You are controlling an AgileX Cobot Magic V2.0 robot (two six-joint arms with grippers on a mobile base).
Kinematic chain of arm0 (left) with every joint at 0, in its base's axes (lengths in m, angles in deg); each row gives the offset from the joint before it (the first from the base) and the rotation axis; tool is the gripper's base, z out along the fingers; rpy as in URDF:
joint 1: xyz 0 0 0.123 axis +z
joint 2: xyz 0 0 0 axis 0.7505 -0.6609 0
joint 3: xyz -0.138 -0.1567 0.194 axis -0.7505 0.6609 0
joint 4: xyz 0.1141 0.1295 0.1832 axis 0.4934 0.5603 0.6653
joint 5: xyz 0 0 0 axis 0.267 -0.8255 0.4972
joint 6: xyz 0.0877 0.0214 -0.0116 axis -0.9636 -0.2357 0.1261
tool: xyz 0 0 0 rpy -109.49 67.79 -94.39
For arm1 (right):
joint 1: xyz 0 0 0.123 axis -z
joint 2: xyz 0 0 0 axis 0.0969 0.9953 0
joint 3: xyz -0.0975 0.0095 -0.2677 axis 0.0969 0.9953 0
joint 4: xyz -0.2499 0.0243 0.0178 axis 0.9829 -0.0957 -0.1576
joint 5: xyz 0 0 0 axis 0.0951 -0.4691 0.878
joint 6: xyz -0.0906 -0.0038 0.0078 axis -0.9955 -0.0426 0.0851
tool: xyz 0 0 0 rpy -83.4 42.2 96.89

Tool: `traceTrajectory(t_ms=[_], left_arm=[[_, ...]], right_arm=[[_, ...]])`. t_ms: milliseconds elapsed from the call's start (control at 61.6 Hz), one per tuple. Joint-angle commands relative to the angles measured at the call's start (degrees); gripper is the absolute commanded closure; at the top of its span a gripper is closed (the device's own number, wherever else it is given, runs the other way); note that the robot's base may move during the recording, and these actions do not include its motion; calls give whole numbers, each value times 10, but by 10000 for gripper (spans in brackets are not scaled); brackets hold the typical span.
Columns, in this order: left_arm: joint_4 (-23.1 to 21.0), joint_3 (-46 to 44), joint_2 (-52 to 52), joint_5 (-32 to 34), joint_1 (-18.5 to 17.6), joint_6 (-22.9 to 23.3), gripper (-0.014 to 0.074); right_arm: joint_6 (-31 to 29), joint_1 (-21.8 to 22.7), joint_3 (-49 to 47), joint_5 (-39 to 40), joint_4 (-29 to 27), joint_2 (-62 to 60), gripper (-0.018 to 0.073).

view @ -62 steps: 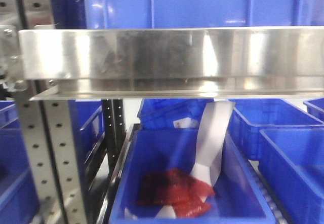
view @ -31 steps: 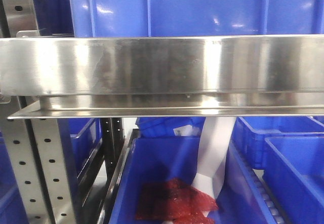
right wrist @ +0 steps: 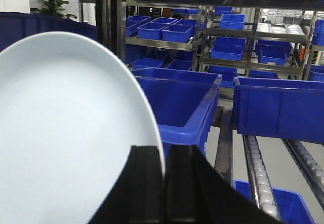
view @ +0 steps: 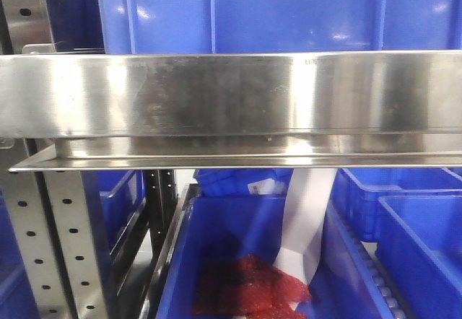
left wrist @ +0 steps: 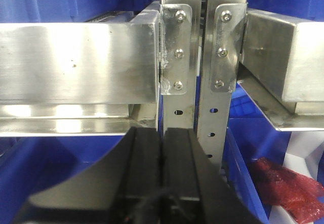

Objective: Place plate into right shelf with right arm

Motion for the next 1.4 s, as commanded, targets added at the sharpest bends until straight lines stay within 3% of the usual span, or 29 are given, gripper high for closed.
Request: traceTrajectory(t_ms=[0, 309, 422, 877, 1121, 1380], left_arm=[[-4, 5, 6, 48, -1, 2, 643], [-4, 5, 6, 48, -1, 2, 643], [-4, 5, 6, 48, -1, 2, 643], [-4, 5, 6, 48, -1, 2, 643], [-4, 5, 6, 48, -1, 2, 643], [-4, 5, 6, 48, -1, 2, 643]], right_arm=[[-3, 0, -17, 56, 10, 5, 521], [-1, 0, -21, 75, 9, 8, 521], [-1, 0, -72, 90, 9, 35, 521], [-2, 0, -432, 39, 9, 391, 521], [-2, 0, -532, 42, 9, 565, 521], [-2, 1, -556, 60, 9, 700, 521]])
